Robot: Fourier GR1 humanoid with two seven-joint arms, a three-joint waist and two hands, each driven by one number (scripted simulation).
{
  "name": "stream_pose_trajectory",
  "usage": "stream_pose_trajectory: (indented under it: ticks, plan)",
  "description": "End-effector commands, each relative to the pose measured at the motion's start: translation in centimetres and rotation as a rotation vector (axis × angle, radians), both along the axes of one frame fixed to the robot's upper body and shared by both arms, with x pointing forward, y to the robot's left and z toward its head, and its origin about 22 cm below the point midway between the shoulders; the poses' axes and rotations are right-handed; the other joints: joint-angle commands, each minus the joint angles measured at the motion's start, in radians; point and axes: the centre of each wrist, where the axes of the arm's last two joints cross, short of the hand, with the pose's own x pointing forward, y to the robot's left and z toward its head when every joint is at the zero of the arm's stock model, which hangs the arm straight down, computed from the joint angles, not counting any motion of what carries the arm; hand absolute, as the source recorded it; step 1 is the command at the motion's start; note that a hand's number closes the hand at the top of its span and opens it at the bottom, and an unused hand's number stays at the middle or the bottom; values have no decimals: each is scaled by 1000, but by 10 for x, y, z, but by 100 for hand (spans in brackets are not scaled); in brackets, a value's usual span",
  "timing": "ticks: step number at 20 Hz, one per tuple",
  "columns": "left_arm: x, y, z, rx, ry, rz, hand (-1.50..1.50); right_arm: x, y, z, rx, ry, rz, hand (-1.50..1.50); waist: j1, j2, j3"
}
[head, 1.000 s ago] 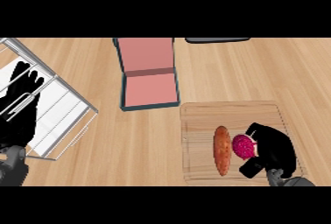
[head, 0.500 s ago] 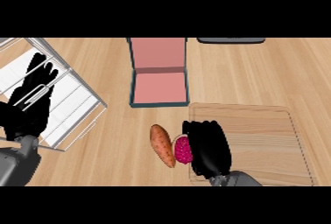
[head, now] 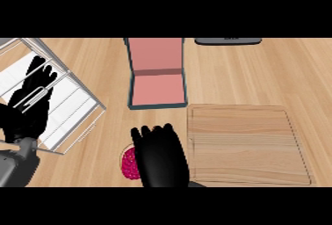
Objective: Pick the cupcake from the cutting board and place it in the cardboard box
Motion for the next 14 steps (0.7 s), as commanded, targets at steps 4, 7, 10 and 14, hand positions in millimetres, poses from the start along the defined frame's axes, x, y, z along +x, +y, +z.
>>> stream_pose_trajectory:
  ticks: [4, 7, 10, 14]
  plan:
    - [-18, -50, -24, 152, 62, -410, 0, -30, 9, 44, 163, -105, 81, 150, -39, 1, -5]
    - [-16, -47, -22, 155, 63, -394, 0, -28, 6, 64, 215, -148, 29, 150, -54, 0, -5]
    - [-14, -40, -16, 168, 52, -395, 0, -28, 3, 68, 276, -132, 6, 150, -55, 5, -5]
    - [-17, -43, -21, 165, 48, -396, 0, -18, 5, 85, 288, -172, -51, 150, -59, 7, -7]
